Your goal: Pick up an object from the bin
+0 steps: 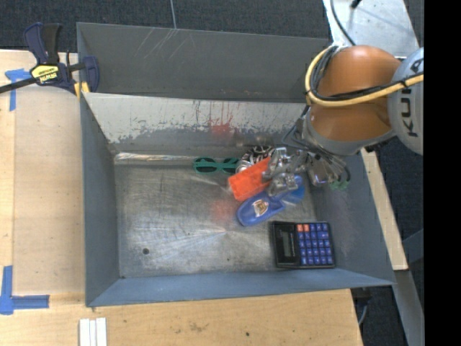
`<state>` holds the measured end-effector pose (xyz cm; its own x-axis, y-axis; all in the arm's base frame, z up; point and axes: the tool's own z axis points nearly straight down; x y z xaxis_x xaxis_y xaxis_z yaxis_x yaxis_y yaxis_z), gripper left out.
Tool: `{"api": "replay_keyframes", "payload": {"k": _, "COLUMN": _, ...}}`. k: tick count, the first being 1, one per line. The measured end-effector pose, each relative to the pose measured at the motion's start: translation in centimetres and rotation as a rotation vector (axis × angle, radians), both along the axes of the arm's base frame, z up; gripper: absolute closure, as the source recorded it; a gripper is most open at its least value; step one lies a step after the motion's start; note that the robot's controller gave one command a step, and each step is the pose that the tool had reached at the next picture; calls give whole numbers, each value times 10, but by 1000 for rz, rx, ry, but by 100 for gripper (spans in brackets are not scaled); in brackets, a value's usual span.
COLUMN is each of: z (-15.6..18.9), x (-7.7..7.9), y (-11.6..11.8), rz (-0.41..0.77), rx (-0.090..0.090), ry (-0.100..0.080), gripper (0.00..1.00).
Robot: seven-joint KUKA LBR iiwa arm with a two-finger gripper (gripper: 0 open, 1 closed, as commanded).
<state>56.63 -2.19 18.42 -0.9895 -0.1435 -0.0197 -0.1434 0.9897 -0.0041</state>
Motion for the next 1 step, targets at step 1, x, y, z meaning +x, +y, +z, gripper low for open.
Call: {"api": "replay_keyframes", "payload": {"k": 1, "z": -60, "x": 9, "y": 0, "rz": -6, "rx": 0, "ry": 13, "gripper": 100}}
